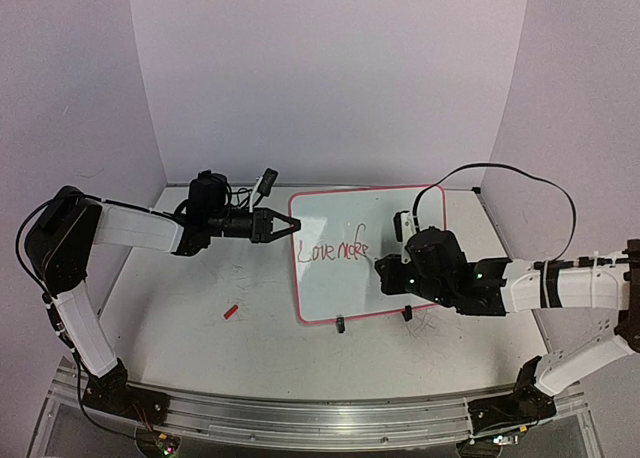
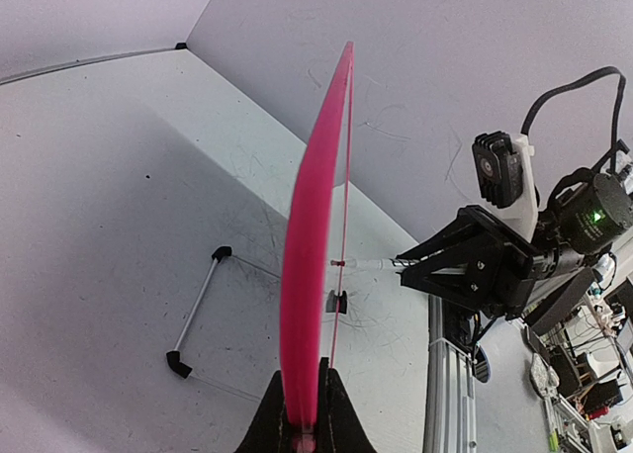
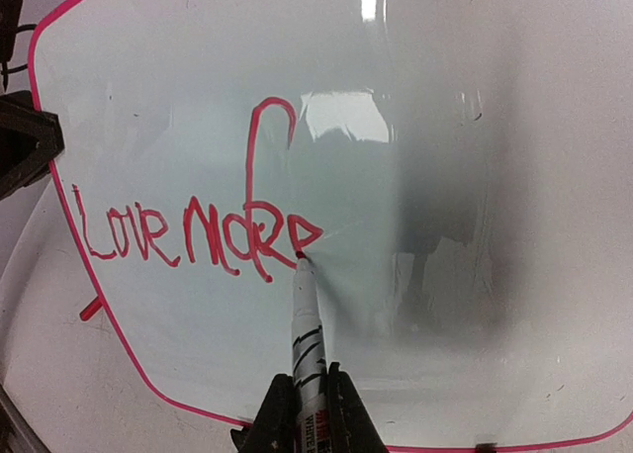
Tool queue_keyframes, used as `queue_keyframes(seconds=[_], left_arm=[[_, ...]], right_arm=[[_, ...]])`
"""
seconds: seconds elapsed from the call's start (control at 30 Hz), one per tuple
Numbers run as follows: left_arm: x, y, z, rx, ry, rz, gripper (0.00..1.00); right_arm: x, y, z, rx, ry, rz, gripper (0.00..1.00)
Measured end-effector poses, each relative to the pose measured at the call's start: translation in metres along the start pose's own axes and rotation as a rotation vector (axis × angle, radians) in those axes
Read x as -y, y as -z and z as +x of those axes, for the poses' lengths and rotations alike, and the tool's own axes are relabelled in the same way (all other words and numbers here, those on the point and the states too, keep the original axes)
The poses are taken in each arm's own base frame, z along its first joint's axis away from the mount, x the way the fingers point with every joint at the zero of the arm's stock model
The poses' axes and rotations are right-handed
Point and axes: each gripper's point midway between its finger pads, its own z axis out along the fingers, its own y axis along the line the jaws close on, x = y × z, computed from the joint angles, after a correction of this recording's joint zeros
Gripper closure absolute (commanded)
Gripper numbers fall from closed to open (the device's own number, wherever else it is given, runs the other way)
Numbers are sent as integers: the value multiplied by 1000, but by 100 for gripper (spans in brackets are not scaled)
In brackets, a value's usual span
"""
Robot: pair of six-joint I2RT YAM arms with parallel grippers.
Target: Write a sentence on the whiteboard
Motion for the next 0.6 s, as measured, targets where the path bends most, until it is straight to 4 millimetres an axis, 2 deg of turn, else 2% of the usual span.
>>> queue_keyframes(seconds=[0.37, 0.6], left_arm=[[0, 0, 0, 0, -1, 1, 100], [0, 0, 0, -1, -2, 2, 100]], right_arm=[[4, 5, 0, -3, -5, 13, 100], [2, 16, -19, 57, -24, -31, 100]])
